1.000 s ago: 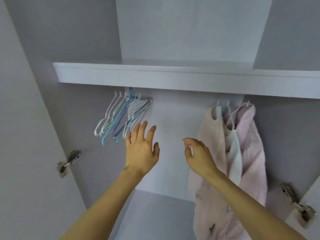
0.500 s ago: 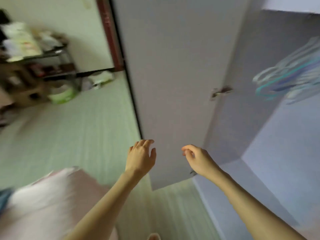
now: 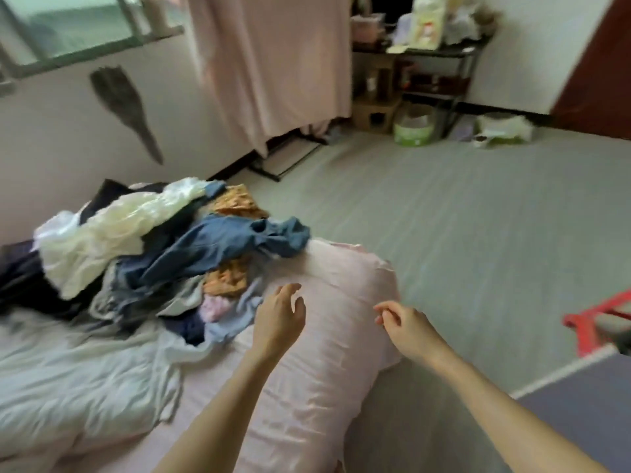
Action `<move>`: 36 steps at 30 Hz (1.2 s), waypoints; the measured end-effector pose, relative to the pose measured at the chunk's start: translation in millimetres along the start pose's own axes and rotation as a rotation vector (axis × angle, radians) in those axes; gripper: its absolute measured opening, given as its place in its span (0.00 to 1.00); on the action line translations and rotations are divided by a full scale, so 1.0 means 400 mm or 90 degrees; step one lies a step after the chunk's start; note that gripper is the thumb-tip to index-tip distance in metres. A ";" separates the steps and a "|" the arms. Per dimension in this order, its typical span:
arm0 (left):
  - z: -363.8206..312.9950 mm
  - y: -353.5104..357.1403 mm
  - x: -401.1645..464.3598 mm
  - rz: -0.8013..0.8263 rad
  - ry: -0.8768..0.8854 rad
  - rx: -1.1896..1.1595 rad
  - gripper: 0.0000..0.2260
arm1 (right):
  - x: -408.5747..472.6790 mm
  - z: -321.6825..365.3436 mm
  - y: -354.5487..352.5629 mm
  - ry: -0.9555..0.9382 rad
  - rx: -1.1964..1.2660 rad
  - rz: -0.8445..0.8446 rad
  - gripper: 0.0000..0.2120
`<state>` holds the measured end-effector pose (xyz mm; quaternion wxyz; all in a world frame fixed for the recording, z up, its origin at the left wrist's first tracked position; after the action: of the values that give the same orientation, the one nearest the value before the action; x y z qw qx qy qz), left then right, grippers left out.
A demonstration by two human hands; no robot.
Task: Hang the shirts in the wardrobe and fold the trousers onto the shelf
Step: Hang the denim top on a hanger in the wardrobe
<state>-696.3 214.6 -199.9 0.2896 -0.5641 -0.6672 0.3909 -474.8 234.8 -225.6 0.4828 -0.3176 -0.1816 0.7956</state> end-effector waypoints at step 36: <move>0.670 0.110 0.672 0.214 -0.007 0.080 0.13 | 0.821 0.251 0.404 -0.110 -0.059 0.138 0.10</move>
<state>-947.4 427.9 -393.0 0.2509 -0.6464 -0.5395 0.4777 -757.7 451.4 -356.9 0.3613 -0.2874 -0.2237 0.8584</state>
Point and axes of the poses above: each hand's wrist, its own x-axis towards the middle knuckle, its own y-axis out of the palm, z = x × y, the point moved 8 cm from there along x, towards the middle knuckle, and after that the axes turned 8 degrees about z, right-handed, at the moved point
